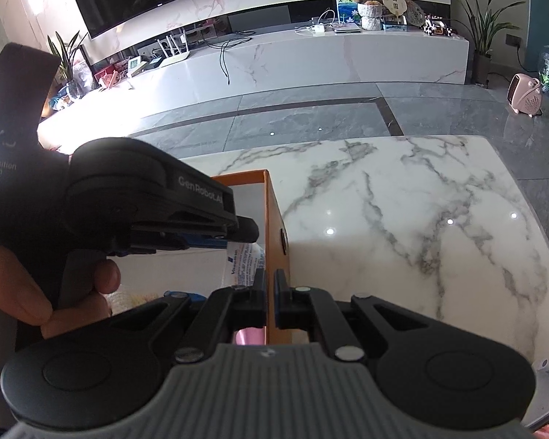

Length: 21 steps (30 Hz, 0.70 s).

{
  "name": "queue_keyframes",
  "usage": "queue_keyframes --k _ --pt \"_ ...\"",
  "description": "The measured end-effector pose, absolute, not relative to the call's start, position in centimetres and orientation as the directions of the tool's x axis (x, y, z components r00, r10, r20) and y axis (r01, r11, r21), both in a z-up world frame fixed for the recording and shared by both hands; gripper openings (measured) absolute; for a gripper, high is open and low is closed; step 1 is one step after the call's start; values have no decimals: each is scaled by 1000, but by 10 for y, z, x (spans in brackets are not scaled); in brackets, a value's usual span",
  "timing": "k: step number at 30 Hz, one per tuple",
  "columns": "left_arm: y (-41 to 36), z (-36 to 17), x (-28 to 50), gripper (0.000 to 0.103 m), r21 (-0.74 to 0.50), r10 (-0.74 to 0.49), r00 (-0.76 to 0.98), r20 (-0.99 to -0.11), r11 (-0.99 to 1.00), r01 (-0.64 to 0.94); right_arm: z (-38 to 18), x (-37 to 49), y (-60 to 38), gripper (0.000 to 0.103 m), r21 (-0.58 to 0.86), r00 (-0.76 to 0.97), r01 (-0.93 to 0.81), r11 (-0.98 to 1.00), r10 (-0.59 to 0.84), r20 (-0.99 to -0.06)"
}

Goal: Organize objects
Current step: 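Open both grippers and withdraw them from the box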

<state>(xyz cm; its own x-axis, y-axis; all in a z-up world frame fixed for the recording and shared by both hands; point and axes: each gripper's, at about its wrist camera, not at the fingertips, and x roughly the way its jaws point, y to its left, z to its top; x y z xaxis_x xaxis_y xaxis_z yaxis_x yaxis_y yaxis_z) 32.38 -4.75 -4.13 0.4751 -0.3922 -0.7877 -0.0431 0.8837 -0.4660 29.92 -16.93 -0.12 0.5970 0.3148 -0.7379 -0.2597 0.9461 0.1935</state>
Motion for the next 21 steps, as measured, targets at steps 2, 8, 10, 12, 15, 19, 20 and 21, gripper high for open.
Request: queue_keyframes --k 2,8,10,12,15,19,20,21 --pt "-47 -40 323 15 -473 -401 475 -783 880 -38 -2 298 -169 5 195 596 -261 945 317 -738" --pt "-43 -21 306 25 -457 -393 513 -763 889 1 4 292 -167 5 189 606 -262 946 314 -731" --pt "-40 -8 290 27 -440 -386 546 -743 897 35 8 287 -167 6 190 609 -263 946 316 -728" --pt "-38 5 272 29 -429 -387 578 -718 901 71 14 281 -166 12 193 613 -267 944 321 -722" --pt "-32 23 240 30 -408 -391 618 -682 905 122 23 266 -164 29 193 630 -269 944 324 -706" --pt "-27 39 203 30 -379 -388 647 -657 911 162 36 240 -161 40 180 654 -288 941 331 -681" --pt "-25 41 196 30 -374 -388 653 -651 912 169 38 234 -161 44 174 658 -293 940 330 -677" --pt "-25 43 189 30 -367 -385 658 -647 914 174 40 228 -161 46 169 660 -298 939 331 -674"
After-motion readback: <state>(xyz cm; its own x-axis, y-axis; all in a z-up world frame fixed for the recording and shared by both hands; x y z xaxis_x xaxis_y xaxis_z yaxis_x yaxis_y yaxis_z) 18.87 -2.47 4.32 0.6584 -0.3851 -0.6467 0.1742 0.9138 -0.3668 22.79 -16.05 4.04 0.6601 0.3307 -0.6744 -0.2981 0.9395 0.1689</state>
